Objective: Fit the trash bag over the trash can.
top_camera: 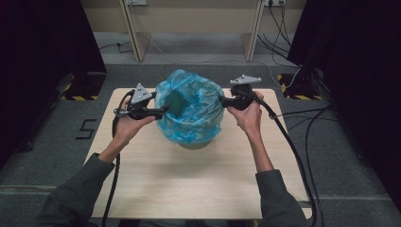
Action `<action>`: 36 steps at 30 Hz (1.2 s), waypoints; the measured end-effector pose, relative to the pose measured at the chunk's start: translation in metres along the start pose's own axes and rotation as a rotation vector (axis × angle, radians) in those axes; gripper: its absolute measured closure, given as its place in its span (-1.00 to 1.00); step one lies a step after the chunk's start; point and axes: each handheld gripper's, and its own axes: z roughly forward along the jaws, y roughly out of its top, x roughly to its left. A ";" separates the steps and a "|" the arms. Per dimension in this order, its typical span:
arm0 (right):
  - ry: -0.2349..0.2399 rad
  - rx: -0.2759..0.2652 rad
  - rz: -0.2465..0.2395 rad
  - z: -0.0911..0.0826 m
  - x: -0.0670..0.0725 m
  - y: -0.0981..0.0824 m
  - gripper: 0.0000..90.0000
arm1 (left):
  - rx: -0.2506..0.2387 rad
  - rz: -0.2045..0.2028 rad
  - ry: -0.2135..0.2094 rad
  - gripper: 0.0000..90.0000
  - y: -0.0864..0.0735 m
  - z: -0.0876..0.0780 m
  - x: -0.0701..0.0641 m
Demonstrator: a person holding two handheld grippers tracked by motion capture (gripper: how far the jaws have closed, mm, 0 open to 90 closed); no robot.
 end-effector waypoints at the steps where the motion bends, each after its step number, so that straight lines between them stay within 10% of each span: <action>1: -0.016 0.005 -0.005 0.001 -0.002 0.004 -0.07 | 0.009 -0.019 -0.010 -0.41 0.001 -0.002 -0.001; 6: -0.002 -0.030 -0.023 -0.014 0.013 0.008 -0.12 | -0.025 -0.079 0.008 -0.50 0.010 -0.004 0.012; 14: 0.036 -0.038 -0.047 -0.023 0.029 0.006 -0.13 | 0.030 -0.043 0.001 -0.35 0.026 0.026 0.019; 21: 0.039 -0.003 -0.054 -0.017 0.031 -0.002 -0.14 | 0.035 -0.085 -0.055 0.64 0.024 0.045 0.034; 26: 0.041 -0.005 -0.052 -0.020 0.029 -0.006 -0.12 | 0.001 -0.148 -0.063 0.88 0.021 0.039 0.050; 36: 0.059 -0.032 -0.072 -0.044 0.037 -0.014 -0.13 | 0.054 -0.295 -0.033 0.90 -0.025 0.040 0.091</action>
